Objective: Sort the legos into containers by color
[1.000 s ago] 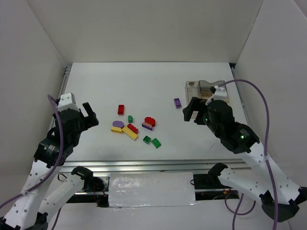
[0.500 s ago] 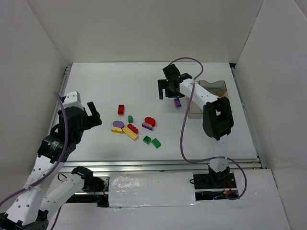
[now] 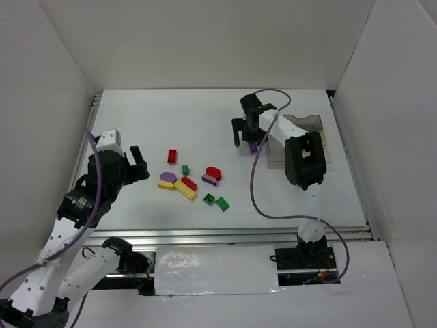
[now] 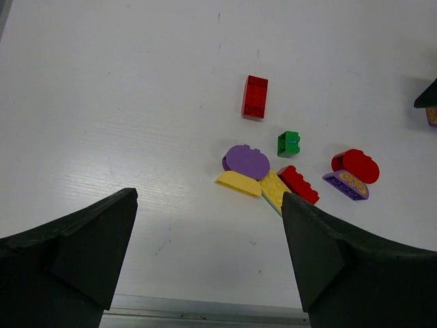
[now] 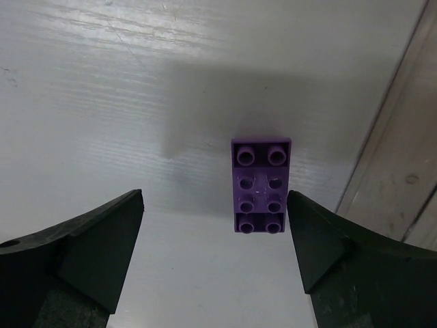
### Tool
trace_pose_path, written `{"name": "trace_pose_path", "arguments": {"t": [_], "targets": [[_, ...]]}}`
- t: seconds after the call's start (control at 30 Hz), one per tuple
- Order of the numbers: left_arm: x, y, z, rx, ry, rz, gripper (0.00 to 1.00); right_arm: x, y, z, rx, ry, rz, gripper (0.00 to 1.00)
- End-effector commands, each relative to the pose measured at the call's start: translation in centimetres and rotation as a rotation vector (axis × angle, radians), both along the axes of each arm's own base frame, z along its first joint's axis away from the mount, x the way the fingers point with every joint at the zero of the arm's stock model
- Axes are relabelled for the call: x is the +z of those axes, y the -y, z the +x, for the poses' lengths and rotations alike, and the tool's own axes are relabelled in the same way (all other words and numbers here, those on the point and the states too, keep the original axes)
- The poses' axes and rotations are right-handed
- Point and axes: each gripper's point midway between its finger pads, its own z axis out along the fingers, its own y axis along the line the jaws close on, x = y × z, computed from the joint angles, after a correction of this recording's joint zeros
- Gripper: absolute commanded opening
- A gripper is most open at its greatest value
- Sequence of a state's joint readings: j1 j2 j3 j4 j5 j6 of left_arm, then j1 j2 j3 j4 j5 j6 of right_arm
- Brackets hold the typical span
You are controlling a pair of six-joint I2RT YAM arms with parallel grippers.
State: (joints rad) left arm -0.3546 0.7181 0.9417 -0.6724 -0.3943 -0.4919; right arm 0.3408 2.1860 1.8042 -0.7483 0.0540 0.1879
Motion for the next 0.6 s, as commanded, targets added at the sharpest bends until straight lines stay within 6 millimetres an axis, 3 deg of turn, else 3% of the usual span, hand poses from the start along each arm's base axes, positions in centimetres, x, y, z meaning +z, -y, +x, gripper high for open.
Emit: {"name": "trace_pose_path", "arguments": {"t": [0.0,0.2,0.3,0.33,0.37,0.4,0.43,0.47,0.5,0.53,0.57], "targets": [[1.0,0.2,0.6,-0.018,0.044,0.005,1.0,-0.5,-0.3,0.2,0.019,-0.028,-0.007,0.93],[0.9,0.8,0.7,-0.054,0.04,-0.002,0.99,-2.2,-0.3,-0.1,0.01,-0.08,-0.021,0.84],[0.8,0.8,0.7,-0.054,0.037,-0.001,1.0,-1.8,-0.4,-0.2,0.005,-0.072,-0.009,0.65],[0.9,0.8,0.7,-0.054,0.041,-0.002,1.0,-1.7,-0.4,-0.3,0.002,-0.071,-0.003,0.53],[0.8,0.8,0.7,-0.053,0.037,0.001,1.0,-1.6,-0.4,-0.5,0.001,-0.073,0.0,0.47],[0.8,0.8,0.7,-0.054,0.037,0.0,0.99,-0.7,-0.6,-0.6,0.001,-0.057,0.01,0.4],[0.8,0.8,0.8,-0.054,0.037,0.0,1.0,0.0,-0.9,-0.5,-0.003,-0.043,0.03,0.19],[0.8,0.8,0.8,-0.054,0.035,0.001,0.99,0.4,-0.9,-0.9,-0.003,-0.039,0.039,0.17],[0.8,0.8,0.8,-0.055,0.036,-0.002,0.99,2.9,-1.1,-0.5,-0.002,0.022,0.069,0.17],[0.8,0.9,0.8,-0.058,0.035,0.001,1.0,3.7,-0.9,-0.8,-0.016,0.039,0.08,0.17],[0.9,0.9,0.8,-0.059,0.037,-0.001,1.0,6.6,-0.9,-0.7,-0.023,0.102,0.1,0.18]]}}
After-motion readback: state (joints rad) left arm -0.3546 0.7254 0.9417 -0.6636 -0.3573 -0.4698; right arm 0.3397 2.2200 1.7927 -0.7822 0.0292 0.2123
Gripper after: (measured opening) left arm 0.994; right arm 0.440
